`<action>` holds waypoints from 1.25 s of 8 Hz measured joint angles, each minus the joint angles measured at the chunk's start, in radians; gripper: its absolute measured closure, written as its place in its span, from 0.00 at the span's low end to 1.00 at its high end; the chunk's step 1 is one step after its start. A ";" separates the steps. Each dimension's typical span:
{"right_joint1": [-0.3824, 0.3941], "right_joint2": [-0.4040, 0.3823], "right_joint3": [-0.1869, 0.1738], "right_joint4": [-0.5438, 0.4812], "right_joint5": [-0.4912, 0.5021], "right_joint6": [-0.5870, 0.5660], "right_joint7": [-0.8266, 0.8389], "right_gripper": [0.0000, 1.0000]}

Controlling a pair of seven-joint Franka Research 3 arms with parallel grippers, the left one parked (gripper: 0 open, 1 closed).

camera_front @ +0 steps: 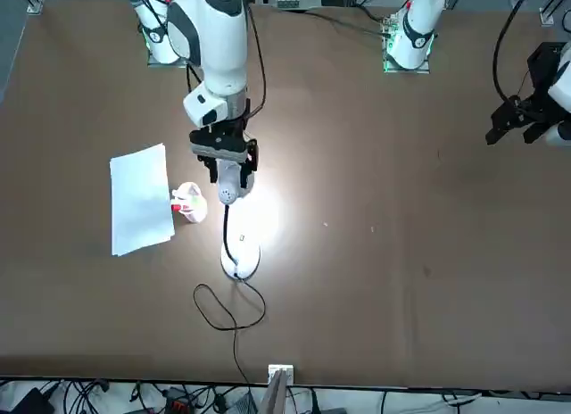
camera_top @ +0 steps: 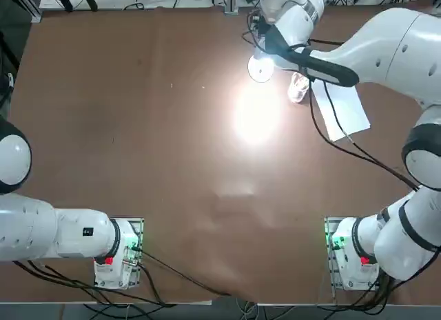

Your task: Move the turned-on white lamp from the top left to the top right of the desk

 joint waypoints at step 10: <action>-0.041 0.032 -0.011 0.072 -0.004 0.046 0.058 0.27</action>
